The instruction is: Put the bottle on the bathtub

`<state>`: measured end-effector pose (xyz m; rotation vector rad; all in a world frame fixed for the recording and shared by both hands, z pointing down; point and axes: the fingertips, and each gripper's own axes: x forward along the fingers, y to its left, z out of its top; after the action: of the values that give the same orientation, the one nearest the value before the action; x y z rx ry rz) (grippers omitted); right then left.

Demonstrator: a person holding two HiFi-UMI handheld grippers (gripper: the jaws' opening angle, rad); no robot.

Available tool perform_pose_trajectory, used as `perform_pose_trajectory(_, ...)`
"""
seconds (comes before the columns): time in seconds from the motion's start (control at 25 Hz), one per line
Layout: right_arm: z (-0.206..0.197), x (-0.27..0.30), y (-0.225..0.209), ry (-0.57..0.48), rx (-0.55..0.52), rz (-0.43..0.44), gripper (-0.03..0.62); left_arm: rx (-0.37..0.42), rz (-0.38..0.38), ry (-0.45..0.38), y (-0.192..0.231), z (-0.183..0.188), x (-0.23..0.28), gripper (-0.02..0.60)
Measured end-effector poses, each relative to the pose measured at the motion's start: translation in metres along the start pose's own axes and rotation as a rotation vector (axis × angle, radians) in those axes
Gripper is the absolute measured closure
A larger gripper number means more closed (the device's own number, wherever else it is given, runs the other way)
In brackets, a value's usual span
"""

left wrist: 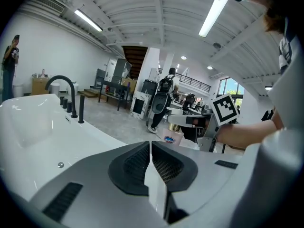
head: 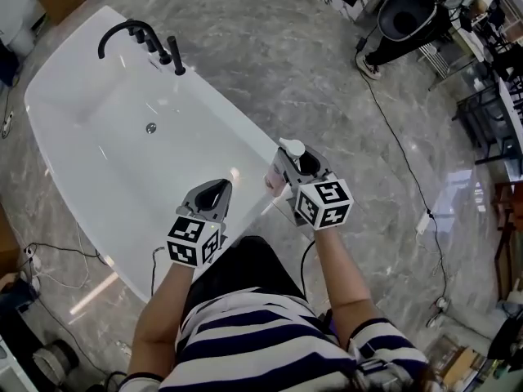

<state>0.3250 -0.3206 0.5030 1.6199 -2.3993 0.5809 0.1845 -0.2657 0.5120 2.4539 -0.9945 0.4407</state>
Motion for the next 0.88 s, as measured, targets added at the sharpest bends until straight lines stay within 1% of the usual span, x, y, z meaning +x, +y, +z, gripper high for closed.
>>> perform_pose_trajectory(0.16, 0.002, 0.017, -0.009, -0.009, -0.03, -0.006, 0.442, -0.019, 0.022, -0.007, 0.008, 0.0, 0.001, 0.555)
perform_pose_trajectory(0.56, 0.019, 0.044, -0.026, -0.061, -0.117, -0.01, 0.442, -0.035, 0.059, -0.013, 0.013, 0.002, -0.001, 0.555)
perform_pose_trajectory(0.88, 0.012, 0.053, -0.038, -0.085, -0.143, -0.021, 0.442, -0.032, 0.075, -0.012, 0.013, 0.0, -0.001, 0.555)
